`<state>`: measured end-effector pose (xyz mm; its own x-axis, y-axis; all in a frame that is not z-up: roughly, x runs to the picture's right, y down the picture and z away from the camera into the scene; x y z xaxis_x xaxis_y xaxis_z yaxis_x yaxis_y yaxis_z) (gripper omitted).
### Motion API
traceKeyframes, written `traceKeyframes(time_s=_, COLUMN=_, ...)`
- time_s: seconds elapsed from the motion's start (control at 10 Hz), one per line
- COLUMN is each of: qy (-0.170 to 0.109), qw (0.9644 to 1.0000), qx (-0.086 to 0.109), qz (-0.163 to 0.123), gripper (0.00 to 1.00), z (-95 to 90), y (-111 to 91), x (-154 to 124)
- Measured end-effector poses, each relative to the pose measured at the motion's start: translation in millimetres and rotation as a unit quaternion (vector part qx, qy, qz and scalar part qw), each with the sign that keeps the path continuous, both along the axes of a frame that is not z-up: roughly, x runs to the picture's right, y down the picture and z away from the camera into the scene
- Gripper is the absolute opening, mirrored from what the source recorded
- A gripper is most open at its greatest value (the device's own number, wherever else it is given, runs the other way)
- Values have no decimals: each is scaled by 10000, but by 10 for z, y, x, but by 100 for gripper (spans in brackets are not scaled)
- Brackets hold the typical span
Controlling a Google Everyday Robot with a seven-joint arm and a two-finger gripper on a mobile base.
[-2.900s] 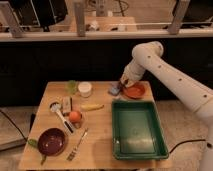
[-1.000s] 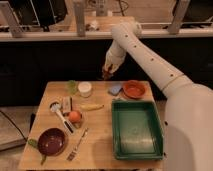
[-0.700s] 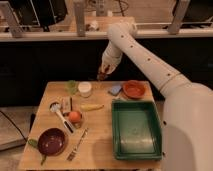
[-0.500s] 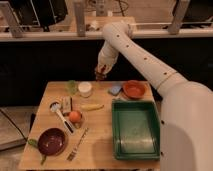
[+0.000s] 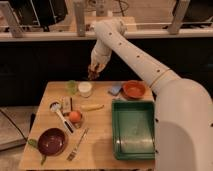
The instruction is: Place grapes in plastic cup
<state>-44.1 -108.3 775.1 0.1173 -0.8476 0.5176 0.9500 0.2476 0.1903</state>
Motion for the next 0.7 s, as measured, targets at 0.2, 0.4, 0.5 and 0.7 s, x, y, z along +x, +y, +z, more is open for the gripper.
traceKeyframes(time_s=0.2, qy=-46, qw=10000, qx=-72, qz=-5, gripper=0, z=43, y=3, x=-111)
traceKeyframes(time_s=0.4, qy=-114, qw=9998, qx=-161, qz=3, gripper=0, z=103, y=25, x=-235)
traceKeyframes(time_s=0.5, qy=-149, qw=9997, qx=-186, qz=16, gripper=0, z=128, y=32, x=-284)
traceKeyframes(time_s=0.7, qy=-238, qw=9995, qx=-200, qz=24, gripper=0, z=157, y=50, x=-461)
